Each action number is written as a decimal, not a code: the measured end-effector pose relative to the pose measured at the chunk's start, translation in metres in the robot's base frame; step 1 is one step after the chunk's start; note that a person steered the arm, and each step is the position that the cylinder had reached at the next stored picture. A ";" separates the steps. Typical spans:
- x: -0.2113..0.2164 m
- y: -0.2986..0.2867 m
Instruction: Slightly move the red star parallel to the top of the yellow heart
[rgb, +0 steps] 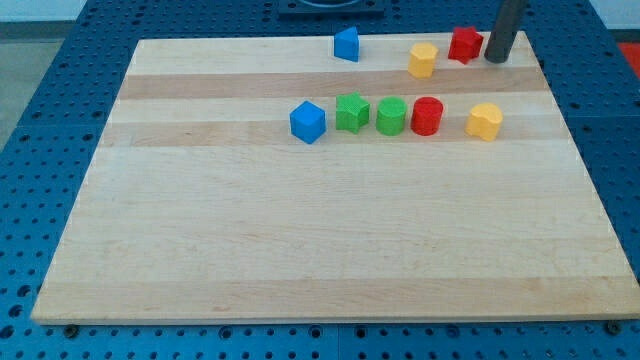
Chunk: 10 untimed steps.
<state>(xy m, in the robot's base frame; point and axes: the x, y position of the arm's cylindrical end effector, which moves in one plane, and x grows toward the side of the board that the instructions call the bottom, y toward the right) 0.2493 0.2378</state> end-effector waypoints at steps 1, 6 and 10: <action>-0.015 0.007; 0.066 -0.072; -0.001 -0.191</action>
<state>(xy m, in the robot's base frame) 0.2480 0.0466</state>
